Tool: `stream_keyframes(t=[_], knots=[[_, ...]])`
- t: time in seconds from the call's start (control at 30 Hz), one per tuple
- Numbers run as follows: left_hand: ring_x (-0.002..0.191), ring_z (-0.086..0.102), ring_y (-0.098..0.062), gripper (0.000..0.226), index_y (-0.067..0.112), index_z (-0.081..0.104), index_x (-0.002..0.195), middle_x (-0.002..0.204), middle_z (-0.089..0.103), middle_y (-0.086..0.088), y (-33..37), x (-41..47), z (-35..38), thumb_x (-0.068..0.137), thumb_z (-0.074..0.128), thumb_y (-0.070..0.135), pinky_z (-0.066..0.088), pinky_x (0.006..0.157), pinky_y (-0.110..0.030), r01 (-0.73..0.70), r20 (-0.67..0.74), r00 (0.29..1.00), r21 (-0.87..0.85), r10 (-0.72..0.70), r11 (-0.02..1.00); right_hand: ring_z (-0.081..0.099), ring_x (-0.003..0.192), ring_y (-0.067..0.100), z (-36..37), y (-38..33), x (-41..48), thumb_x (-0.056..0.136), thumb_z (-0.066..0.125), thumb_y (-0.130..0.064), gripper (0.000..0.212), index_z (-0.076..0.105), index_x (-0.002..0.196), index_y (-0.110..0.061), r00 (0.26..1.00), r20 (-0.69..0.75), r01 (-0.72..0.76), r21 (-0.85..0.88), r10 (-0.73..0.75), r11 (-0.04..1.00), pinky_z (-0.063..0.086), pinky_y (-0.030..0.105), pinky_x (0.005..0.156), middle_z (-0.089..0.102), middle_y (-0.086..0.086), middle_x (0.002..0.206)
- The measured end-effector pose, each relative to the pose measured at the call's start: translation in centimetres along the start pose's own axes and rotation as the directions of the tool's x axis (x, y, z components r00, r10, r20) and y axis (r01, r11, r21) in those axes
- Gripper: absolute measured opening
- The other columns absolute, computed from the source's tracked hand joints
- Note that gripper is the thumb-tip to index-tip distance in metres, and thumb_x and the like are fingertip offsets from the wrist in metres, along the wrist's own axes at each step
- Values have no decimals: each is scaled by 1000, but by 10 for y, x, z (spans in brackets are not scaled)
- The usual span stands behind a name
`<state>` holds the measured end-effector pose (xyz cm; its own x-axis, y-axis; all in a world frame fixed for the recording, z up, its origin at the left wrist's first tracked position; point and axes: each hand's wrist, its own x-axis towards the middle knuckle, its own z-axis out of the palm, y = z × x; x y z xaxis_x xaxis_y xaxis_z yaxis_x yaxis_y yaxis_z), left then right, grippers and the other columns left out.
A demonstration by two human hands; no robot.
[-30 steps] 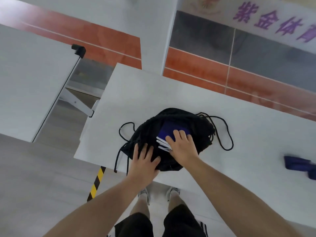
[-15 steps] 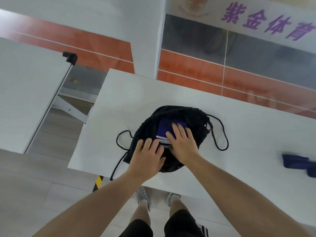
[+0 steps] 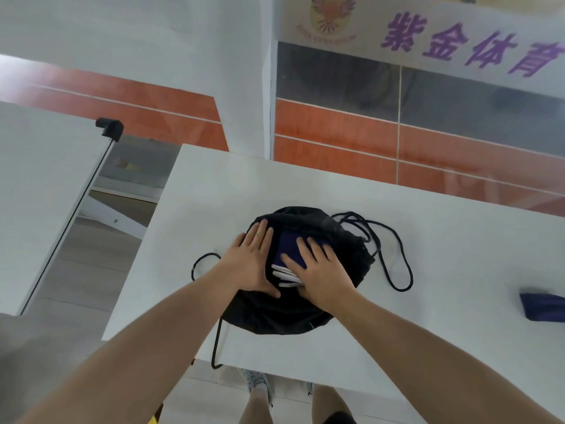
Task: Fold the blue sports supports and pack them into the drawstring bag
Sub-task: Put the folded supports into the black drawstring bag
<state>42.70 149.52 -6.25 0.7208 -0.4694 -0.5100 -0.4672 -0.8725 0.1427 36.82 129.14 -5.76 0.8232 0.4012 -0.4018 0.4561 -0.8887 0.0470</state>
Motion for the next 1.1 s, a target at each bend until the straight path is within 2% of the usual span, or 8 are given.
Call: stream_keyframes(t=[0.07, 0.17, 0.33, 0.47, 0.73, 0.93, 1.03, 1.1], knots=[[151, -21, -23, 149, 8, -16, 155, 164, -22, -9, 1, 3, 3, 56, 59, 91, -1, 124, -44, -19, 25, 1000, 21, 19, 1000, 14, 149, 45, 0, -2, 2, 97, 49, -46, 77, 6, 159, -28, 1000, 3, -12, -12, 12, 1000, 18, 57, 118, 8, 25, 164], [147, -31, -21, 151, 9, -20, 154, 161, -29, -8, 6, 6, 17, 54, 55, 94, -6, 124, -45, 1, 26, 1000, 58, -3, 998, 20, 146, 51, 5, -7, 7, 98, 50, -44, 77, 8, 159, -22, 998, 10, -54, -43, 54, 998, 25, 60, 115, 13, 32, 161], [145, -34, -23, 149, 11, -22, 153, 159, -33, -8, 3, 10, 24, 55, 49, 96, -7, 124, -45, -14, 19, 1000, 102, 12, 995, 18, 146, 52, -3, -7, 14, 105, 38, -34, 69, -1, 159, -16, 996, 11, -84, -93, 85, 992, 26, 58, 116, 7, 33, 160], [145, -34, -23, 141, 11, -26, 151, 158, -34, -9, 2, 11, 25, 61, 43, 95, -6, 123, -45, -16, 14, 1000, 124, 14, 992, 18, 147, 51, -12, -4, 23, 104, 44, -31, 74, -2, 159, -15, 988, 47, -140, -100, 145, 985, 27, 54, 116, 8, 32, 161], [147, -31, -26, 123, 9, -21, 154, 159, -34, -11, 10, 2, 29, 76, 48, 74, -4, 124, -45, -36, 38, 999, 146, 31, 989, 23, 146, 49, -25, 7, 40, 102, 46, -26, 72, 3, 158, -12, 963, 124, -230, -71, 237, 971, 29, 50, 114, 13, 34, 160], [149, -28, -25, 112, 9, -23, 153, 160, -32, -10, 19, -10, 32, 84, 46, 63, -2, 124, -45, -12, 80, 997, 152, 0, 988, 19, 148, 46, -21, 8, 46, 99, 52, -25, 76, 6, 158, -16, 948, 133, -283, -51, 288, 958, 27, 50, 115, 12, 28, 162], [152, -16, -23, 107, 11, -12, 157, 164, -21, -6, 24, -18, 25, 85, 45, 67, 1, 124, -45, 34, 84, 996, 97, -43, 995, 14, 151, 38, -27, 16, 38, 98, 55, -29, 74, 11, 158, -23, 951, 134, -285, 45, 277, 957, 21, 50, 119, 12, 18, 165], [153, 1, -27, 92, 12, 15, 157, 166, 5, -6, 27, -23, 11, 87, 43, 65, 6, 123, -48, 57, 28, 998, 40, -58, 998, 21, 149, 32, -37, 25, 24, 99, 51, -40, 65, 23, 155, -23, 965, 96, -255, 112, 245, 960, 23, 49, 119, 20, 11, 164]])
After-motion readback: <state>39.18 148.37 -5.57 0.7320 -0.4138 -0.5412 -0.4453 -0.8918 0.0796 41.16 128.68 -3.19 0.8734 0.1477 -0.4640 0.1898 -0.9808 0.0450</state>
